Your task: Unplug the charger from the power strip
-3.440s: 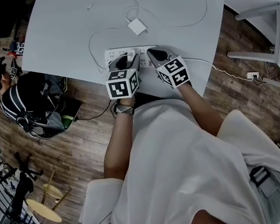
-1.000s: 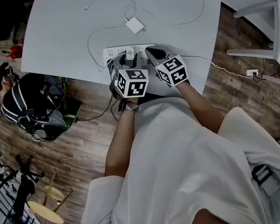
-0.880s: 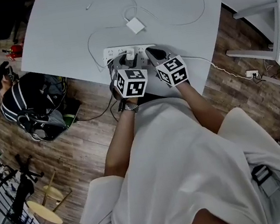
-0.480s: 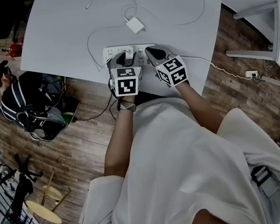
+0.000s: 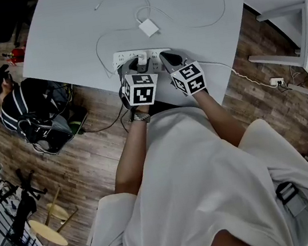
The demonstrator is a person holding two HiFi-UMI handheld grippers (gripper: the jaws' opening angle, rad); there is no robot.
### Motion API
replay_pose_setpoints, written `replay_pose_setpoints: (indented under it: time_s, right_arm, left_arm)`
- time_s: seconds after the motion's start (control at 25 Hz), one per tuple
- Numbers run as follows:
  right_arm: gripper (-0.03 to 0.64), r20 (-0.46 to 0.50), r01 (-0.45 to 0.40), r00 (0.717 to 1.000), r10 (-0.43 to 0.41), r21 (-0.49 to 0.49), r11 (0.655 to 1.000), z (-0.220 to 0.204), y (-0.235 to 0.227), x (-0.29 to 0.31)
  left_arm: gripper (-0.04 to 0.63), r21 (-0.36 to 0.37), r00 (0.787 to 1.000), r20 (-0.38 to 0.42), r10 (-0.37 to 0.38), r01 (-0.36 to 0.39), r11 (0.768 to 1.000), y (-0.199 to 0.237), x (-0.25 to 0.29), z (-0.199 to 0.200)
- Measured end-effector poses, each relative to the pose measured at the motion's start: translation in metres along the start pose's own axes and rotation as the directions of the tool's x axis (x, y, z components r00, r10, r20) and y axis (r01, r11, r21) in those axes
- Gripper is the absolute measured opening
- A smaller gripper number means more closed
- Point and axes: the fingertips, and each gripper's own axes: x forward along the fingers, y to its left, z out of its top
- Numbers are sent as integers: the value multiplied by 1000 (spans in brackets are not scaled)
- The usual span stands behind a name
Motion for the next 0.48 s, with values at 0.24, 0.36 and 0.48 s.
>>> replay_pose_setpoints:
  time_s: [0.24, 0.36, 0.48]
  right_arm:
    - [2, 1, 2, 1000, -2, -2, 1000, 1, 1, 0]
    - [2, 2, 1, 1000, 0, -3, 1000, 2, 1, 0]
    - [2, 2, 0, 1000, 0, -3, 1000, 2, 1, 0]
  left_arm:
    - [160, 89, 999, -13, 44, -43, 995, -1, -1, -1]
    - [160, 112, 998, -3, 63, -62, 992, -2, -1, -1]
    - [160, 83, 999, 5, 46, -47, 995, -2, -2, -1]
